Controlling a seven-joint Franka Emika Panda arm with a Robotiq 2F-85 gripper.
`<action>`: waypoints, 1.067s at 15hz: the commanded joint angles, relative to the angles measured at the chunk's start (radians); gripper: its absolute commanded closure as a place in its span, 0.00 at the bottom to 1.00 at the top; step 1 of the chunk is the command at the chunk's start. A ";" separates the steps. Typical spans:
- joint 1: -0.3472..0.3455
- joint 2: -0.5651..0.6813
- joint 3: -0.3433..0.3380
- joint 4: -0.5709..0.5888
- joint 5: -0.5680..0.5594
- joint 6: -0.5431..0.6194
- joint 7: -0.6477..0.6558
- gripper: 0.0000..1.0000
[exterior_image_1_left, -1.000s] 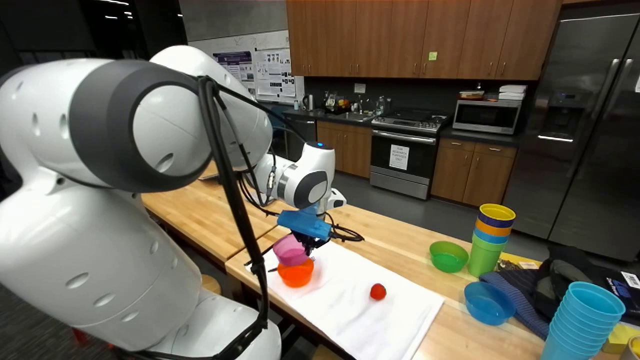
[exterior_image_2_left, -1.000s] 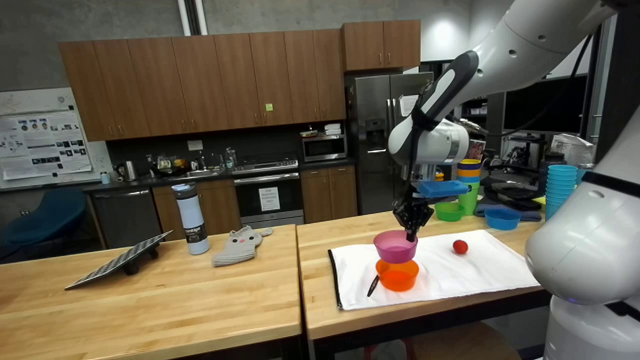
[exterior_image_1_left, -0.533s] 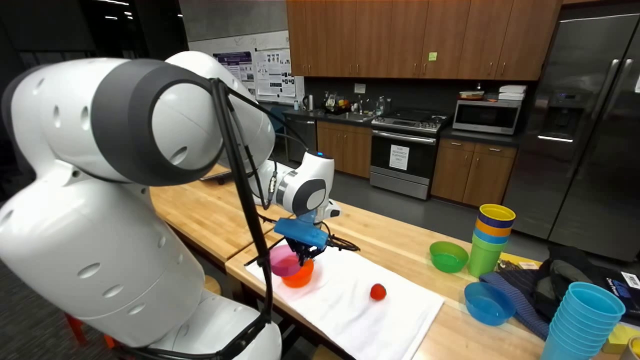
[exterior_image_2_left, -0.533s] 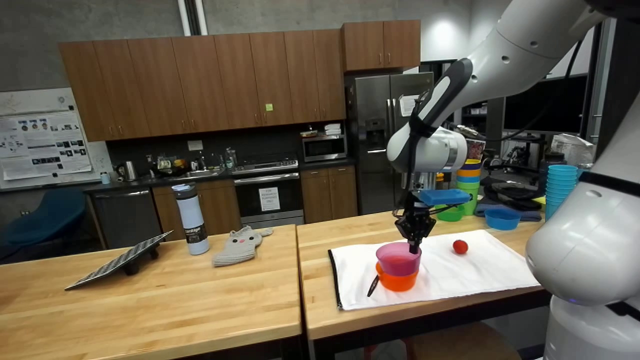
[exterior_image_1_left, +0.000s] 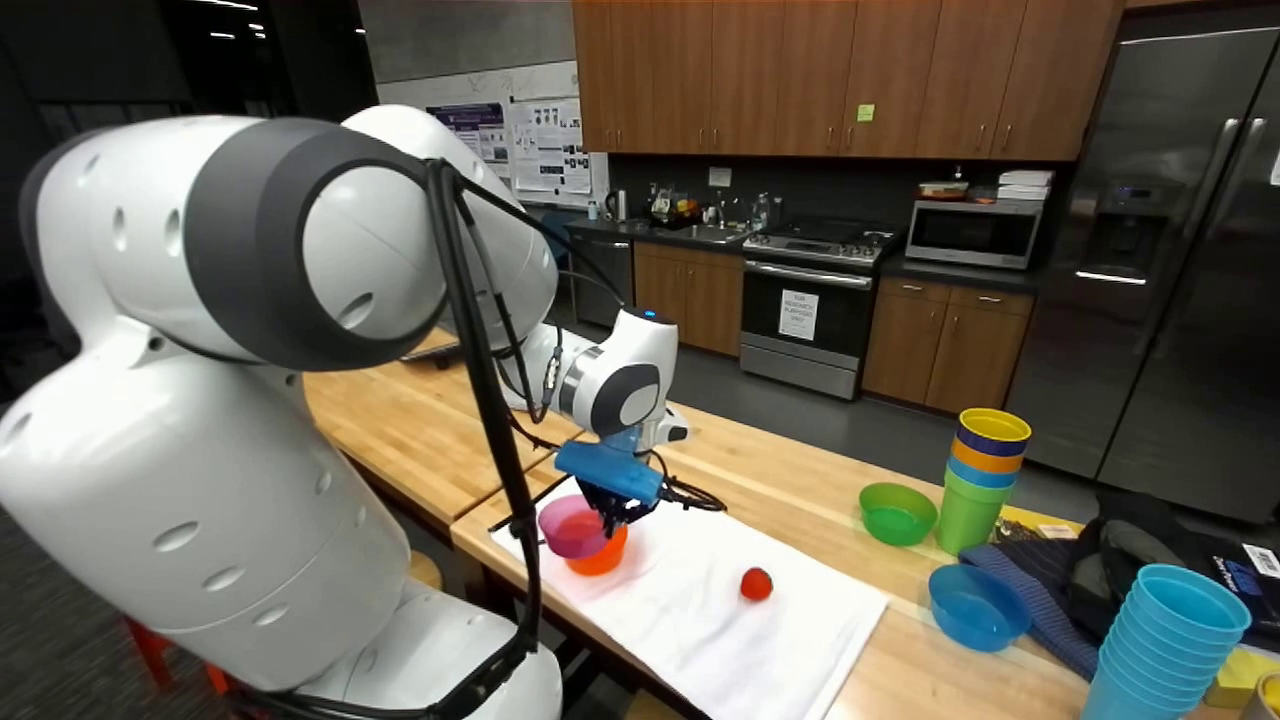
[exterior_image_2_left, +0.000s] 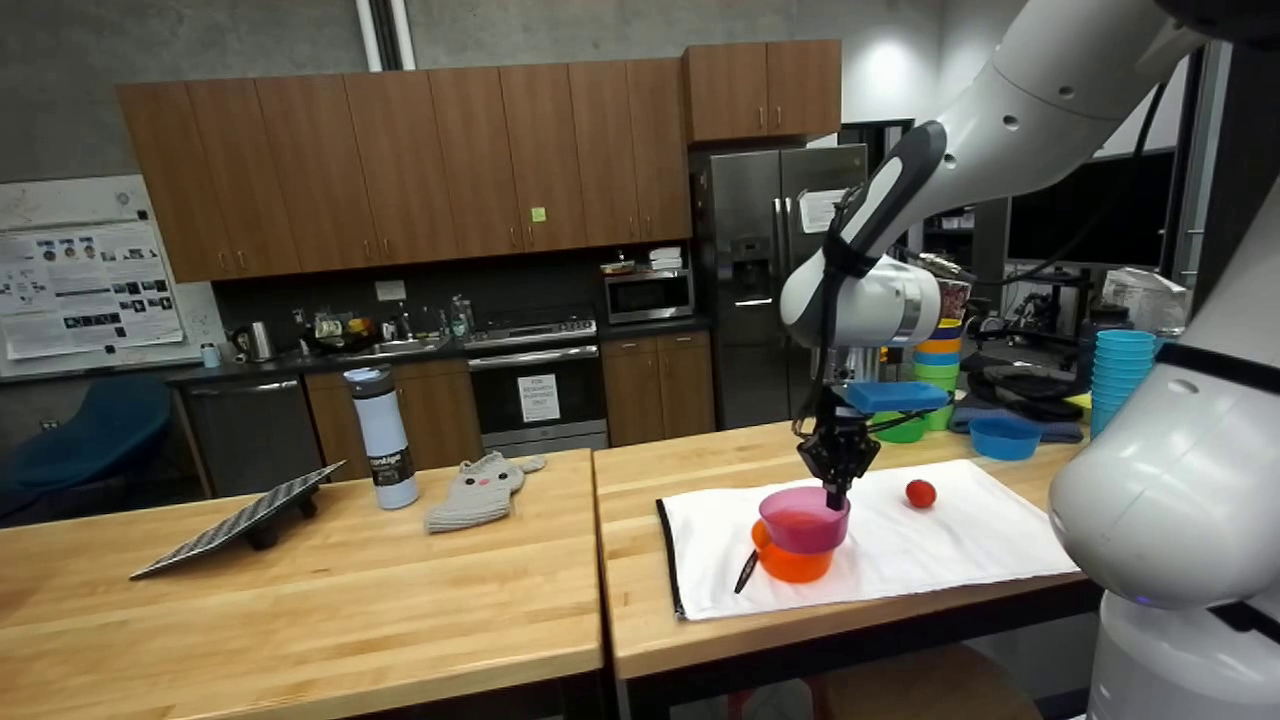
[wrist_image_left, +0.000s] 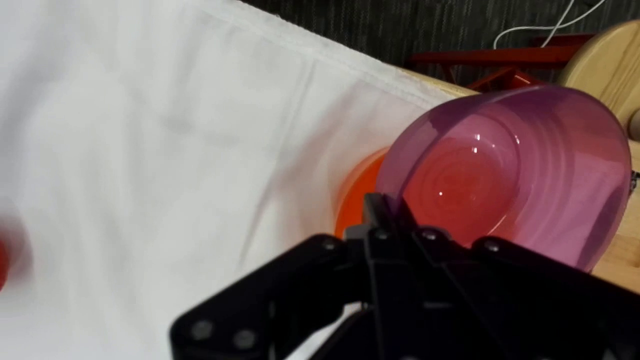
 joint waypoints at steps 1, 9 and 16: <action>-0.029 0.022 -0.018 0.029 0.001 0.003 -0.009 0.99; -0.030 0.105 -0.010 0.064 0.022 0.009 -0.016 0.99; -0.033 0.163 0.008 0.103 0.024 0.006 -0.015 0.99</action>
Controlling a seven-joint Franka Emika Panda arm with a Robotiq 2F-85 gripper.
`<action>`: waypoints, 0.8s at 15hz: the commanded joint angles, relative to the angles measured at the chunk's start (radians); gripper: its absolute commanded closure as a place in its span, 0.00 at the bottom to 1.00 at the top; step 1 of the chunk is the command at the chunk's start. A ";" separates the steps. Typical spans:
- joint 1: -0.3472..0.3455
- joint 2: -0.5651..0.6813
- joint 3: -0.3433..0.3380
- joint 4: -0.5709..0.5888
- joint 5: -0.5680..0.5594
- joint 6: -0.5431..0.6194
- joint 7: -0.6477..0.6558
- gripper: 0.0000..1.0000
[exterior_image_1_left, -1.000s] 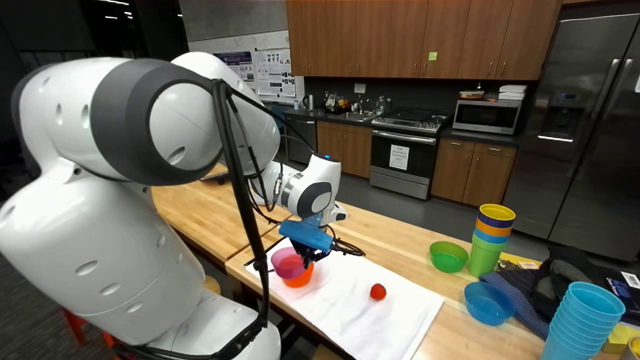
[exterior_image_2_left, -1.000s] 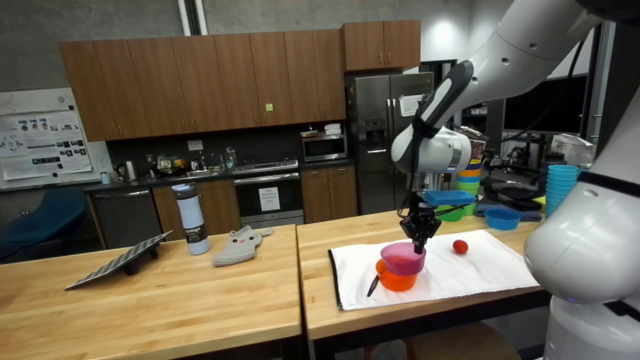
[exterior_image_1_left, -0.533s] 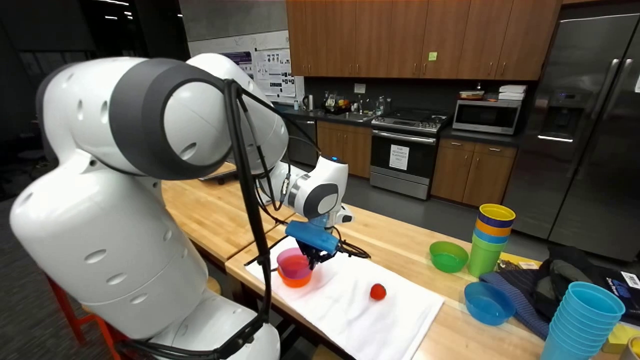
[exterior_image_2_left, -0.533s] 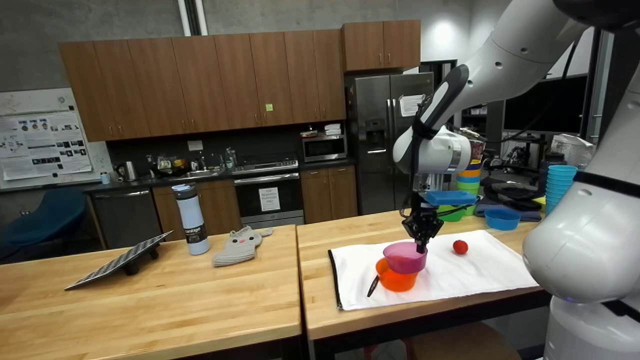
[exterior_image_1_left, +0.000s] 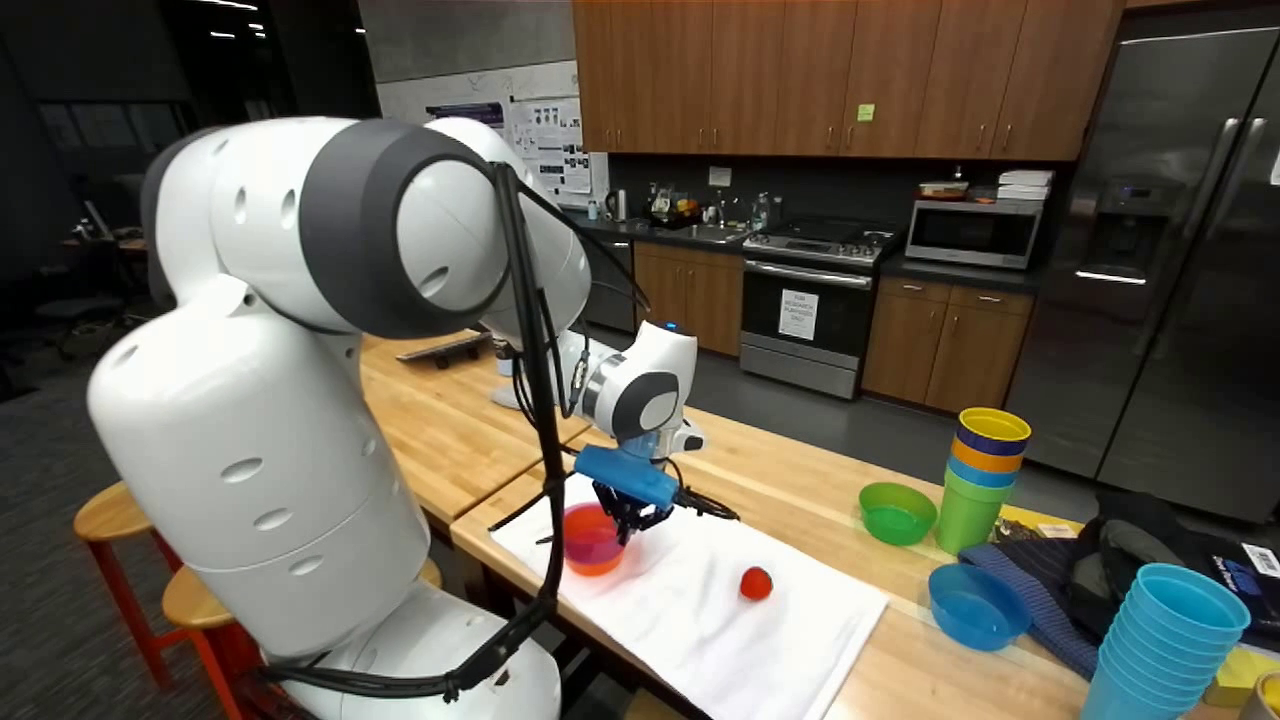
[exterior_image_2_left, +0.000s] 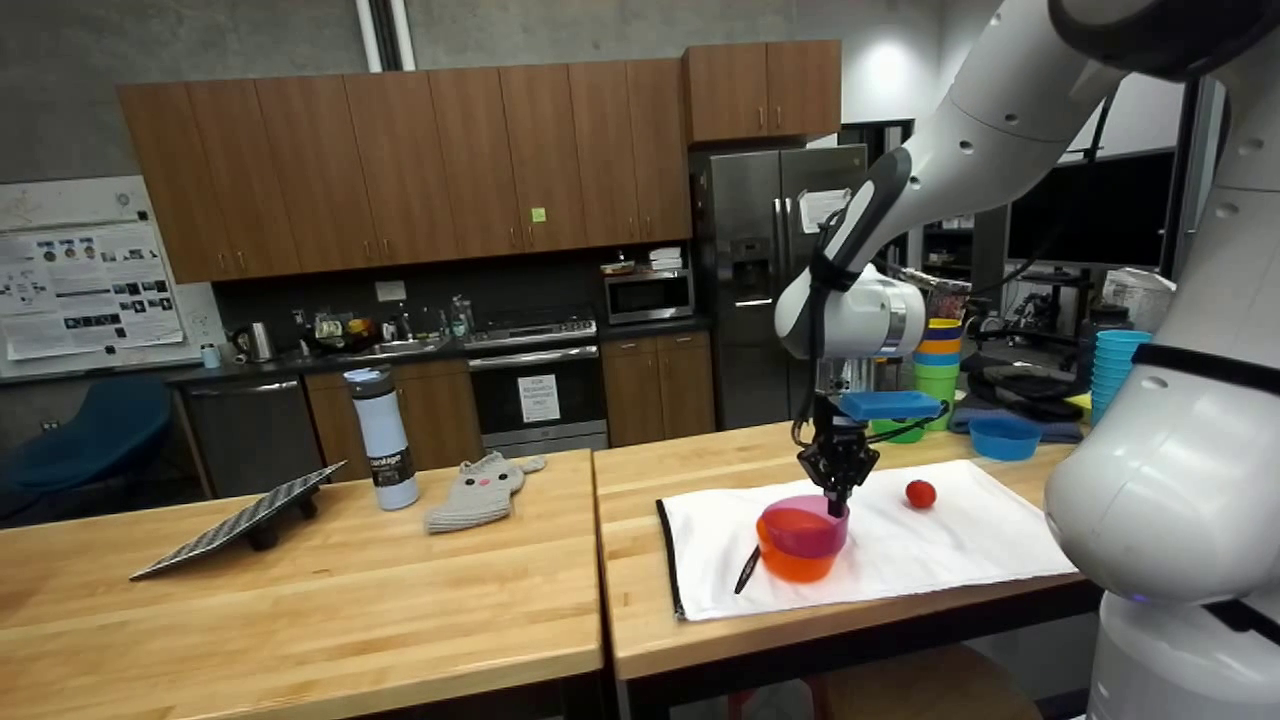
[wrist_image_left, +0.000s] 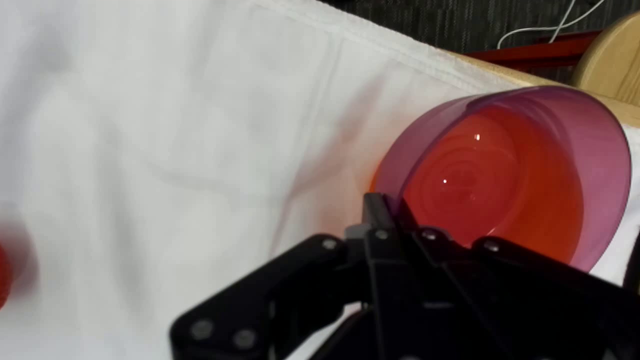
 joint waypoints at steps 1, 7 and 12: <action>-0.004 0.034 0.010 0.036 0.018 -0.004 -0.016 0.99; -0.006 0.056 0.028 0.063 -0.008 -0.008 -0.002 0.99; -0.008 0.053 0.032 0.052 0.000 -0.002 0.000 0.97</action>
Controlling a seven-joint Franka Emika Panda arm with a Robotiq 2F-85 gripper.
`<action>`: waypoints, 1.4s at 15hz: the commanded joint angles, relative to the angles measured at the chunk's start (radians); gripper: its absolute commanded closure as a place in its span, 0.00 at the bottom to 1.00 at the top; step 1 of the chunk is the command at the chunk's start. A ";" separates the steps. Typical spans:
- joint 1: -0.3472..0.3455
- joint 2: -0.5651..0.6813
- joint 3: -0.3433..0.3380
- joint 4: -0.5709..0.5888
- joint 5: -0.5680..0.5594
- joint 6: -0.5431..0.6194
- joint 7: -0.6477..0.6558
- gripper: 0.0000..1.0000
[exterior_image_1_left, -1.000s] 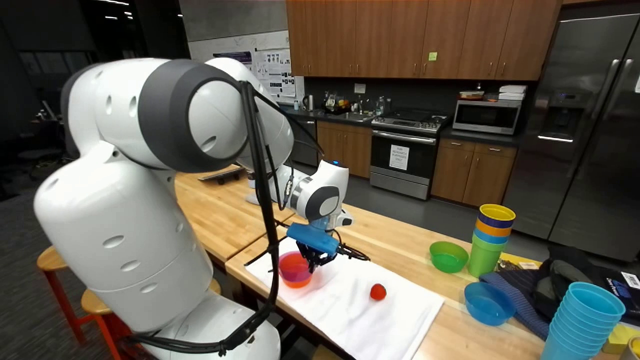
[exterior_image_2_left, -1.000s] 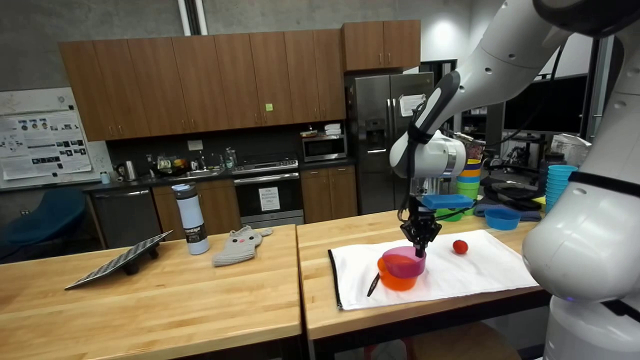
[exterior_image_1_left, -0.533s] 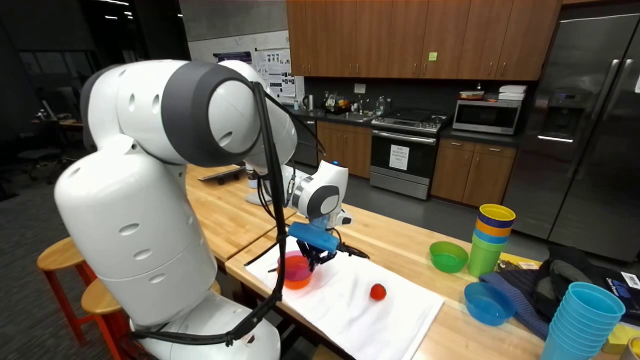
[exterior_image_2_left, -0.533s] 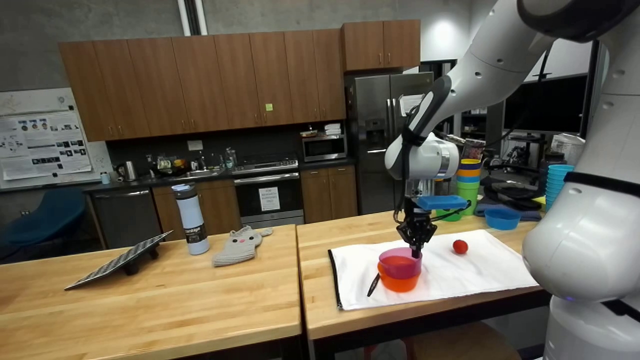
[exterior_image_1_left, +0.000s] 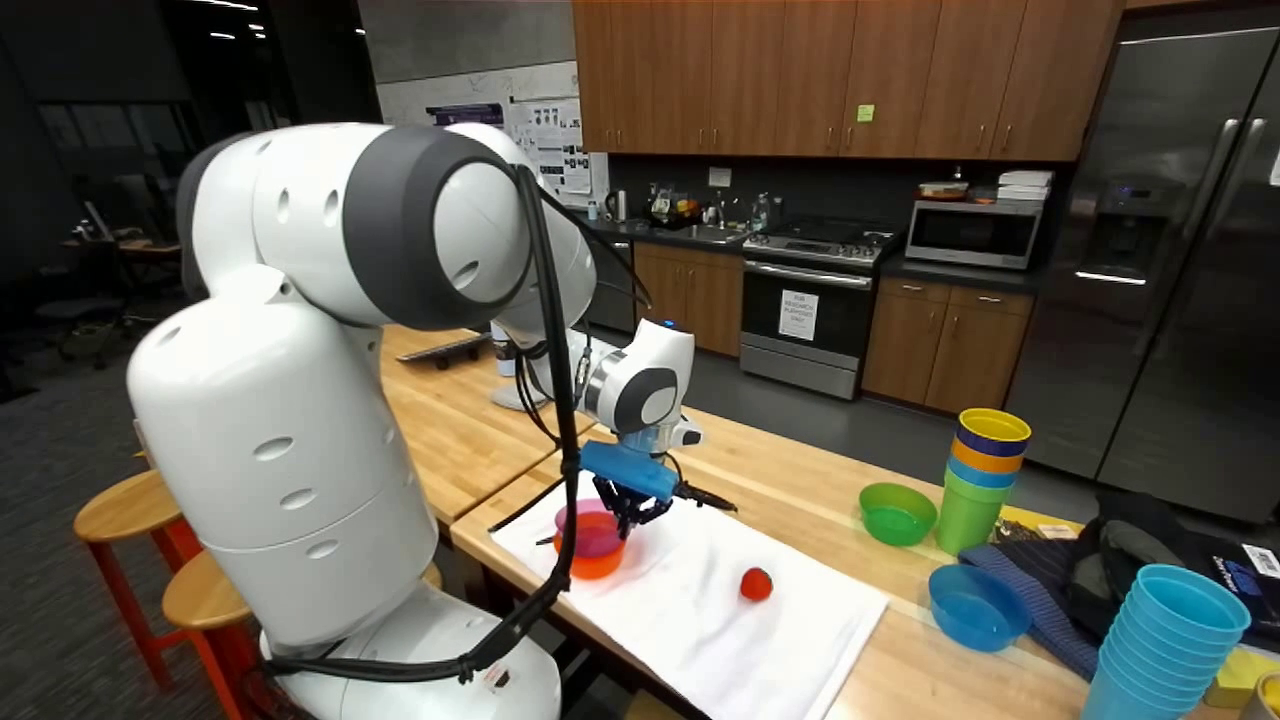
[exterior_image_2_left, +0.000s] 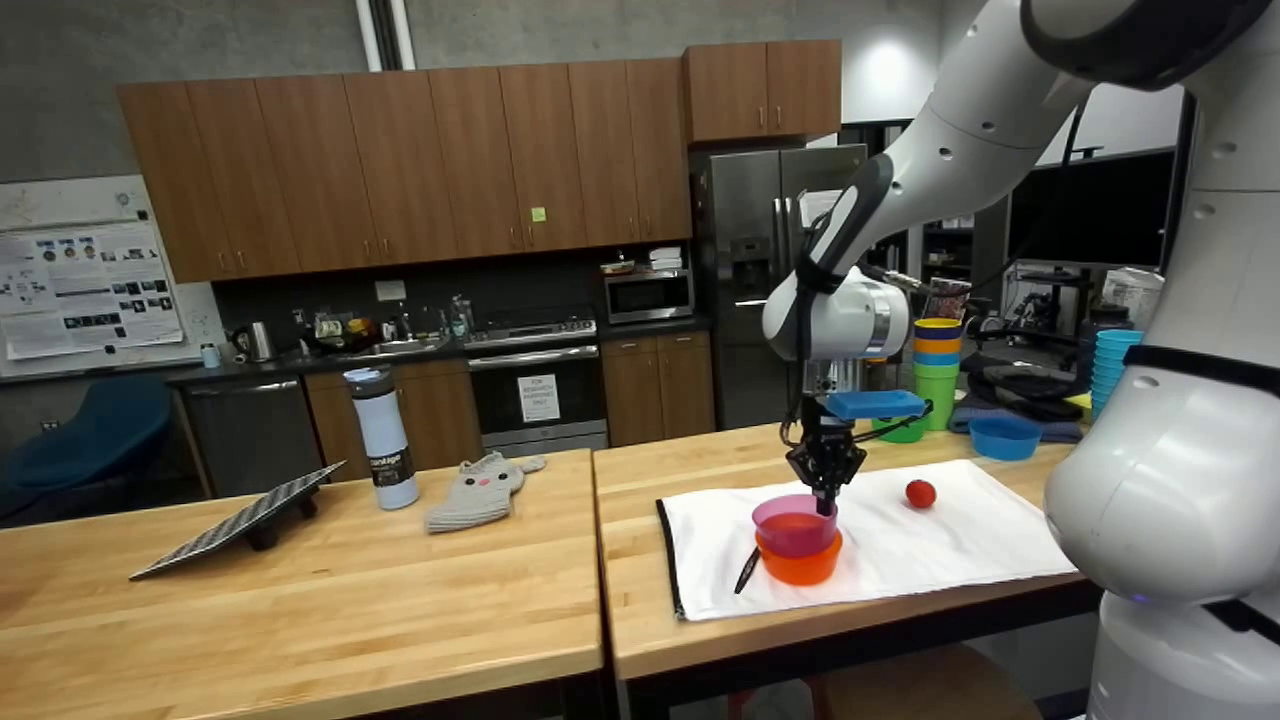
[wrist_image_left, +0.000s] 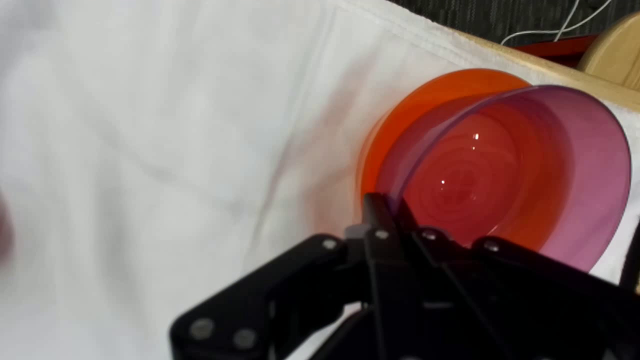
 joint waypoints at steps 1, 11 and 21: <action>-0.009 0.001 0.009 0.001 0.001 -0.002 0.000 0.97; -0.009 0.004 0.012 0.000 -0.013 0.000 0.021 0.80; -0.010 0.010 0.015 -0.003 -0.015 0.005 0.021 0.25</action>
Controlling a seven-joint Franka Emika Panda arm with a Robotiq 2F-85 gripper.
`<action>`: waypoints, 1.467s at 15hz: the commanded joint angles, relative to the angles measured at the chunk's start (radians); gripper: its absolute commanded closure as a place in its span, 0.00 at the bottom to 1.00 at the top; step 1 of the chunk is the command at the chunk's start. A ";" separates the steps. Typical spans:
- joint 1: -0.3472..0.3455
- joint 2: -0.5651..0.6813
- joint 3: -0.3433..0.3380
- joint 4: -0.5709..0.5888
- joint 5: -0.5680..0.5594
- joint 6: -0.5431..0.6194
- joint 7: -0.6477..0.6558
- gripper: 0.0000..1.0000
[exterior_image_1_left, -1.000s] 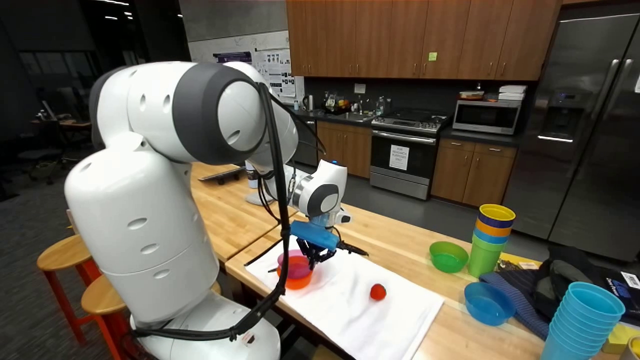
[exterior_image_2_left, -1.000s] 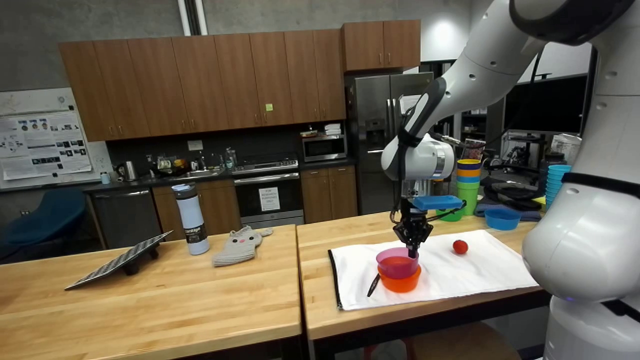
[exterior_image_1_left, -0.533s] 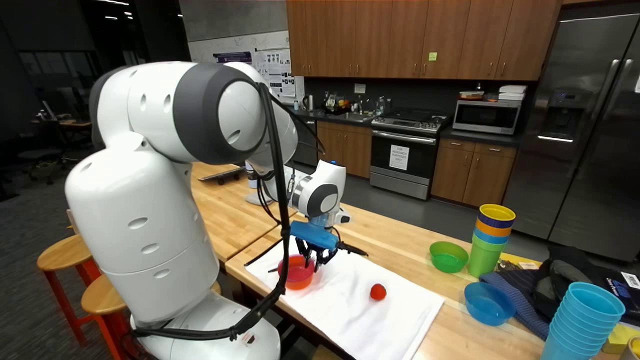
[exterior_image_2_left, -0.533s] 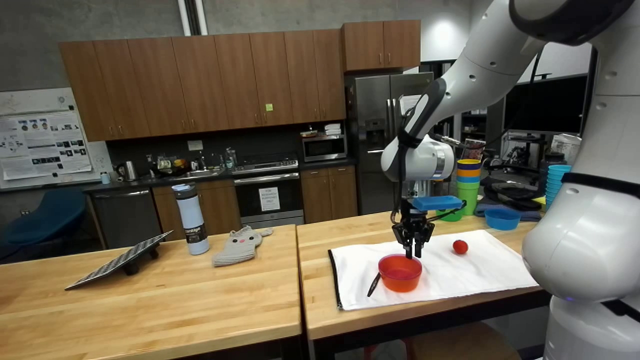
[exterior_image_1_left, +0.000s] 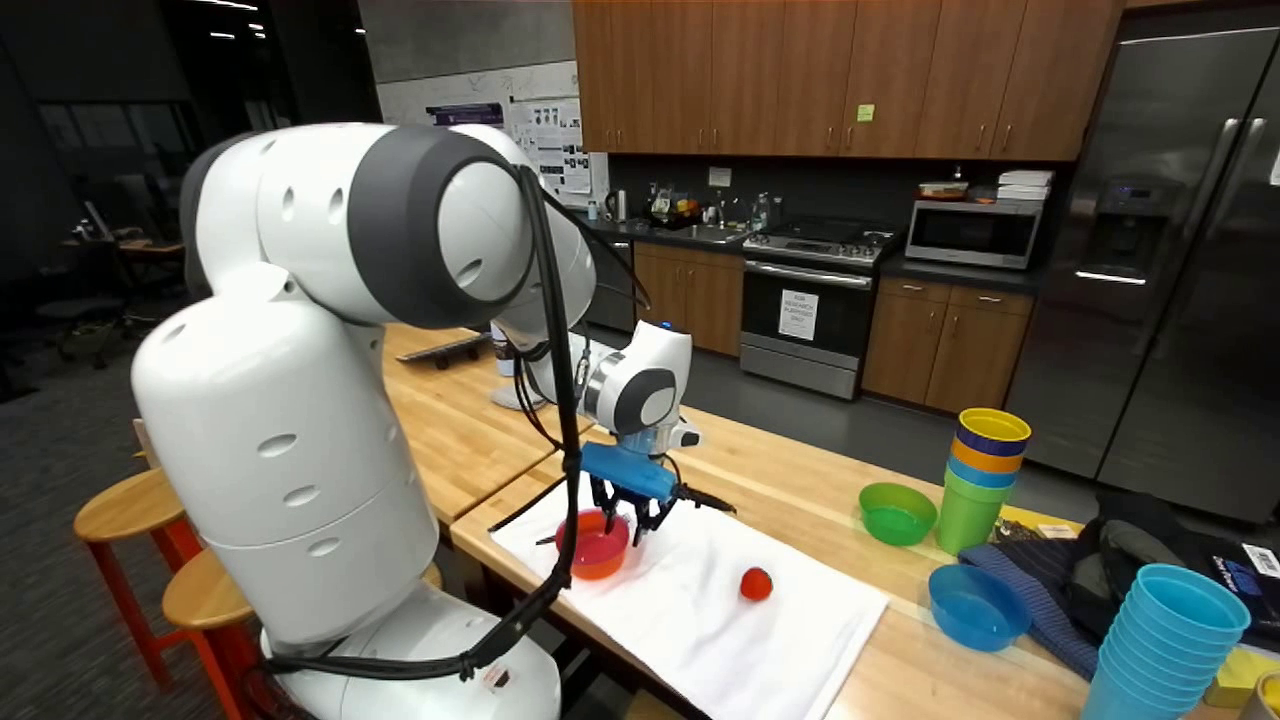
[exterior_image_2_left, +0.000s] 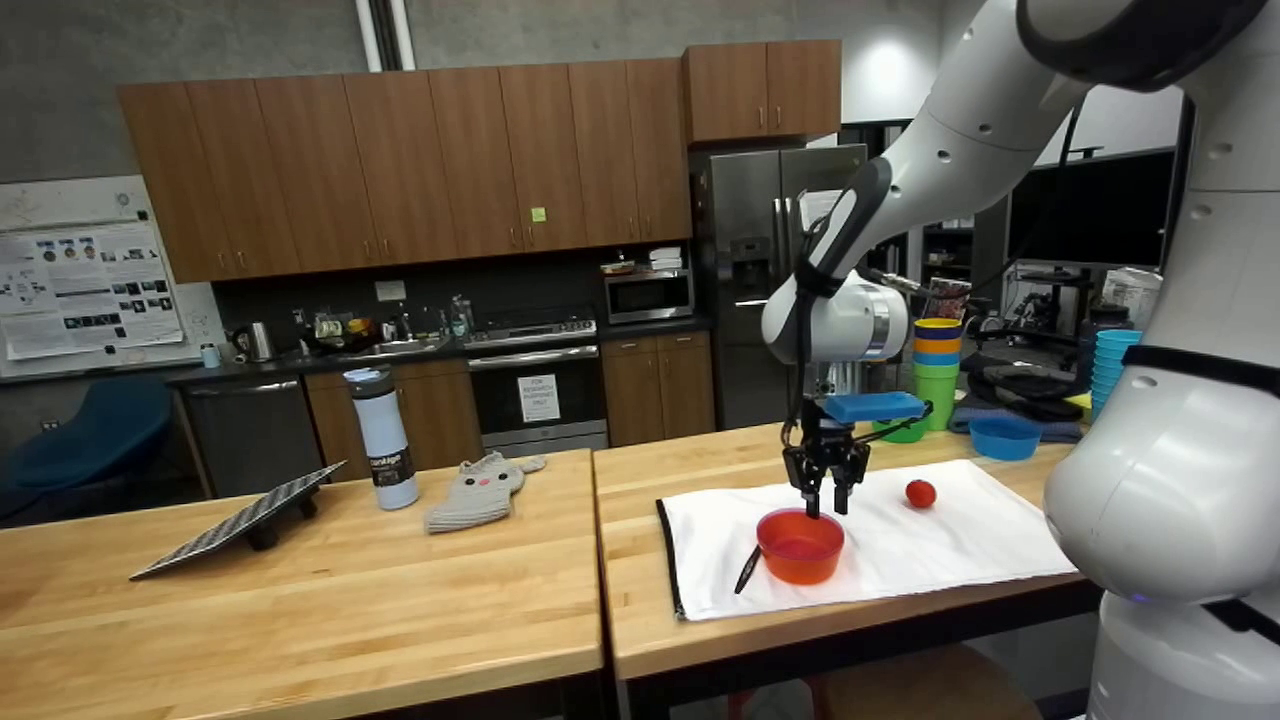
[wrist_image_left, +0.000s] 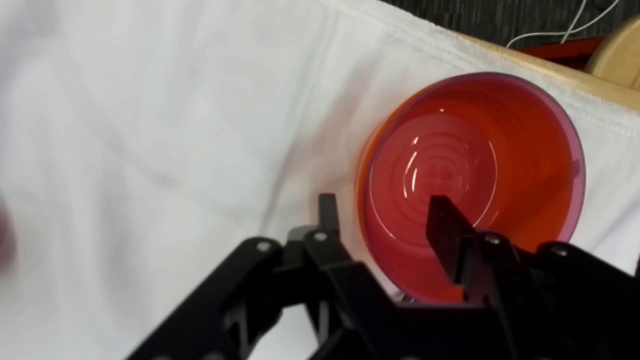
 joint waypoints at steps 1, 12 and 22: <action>-0.008 0.006 0.008 -0.001 0.002 0.004 -0.002 0.19; -0.014 0.070 0.009 0.005 0.021 0.038 -0.014 0.38; -0.030 0.065 0.004 0.001 0.044 0.063 -0.032 1.00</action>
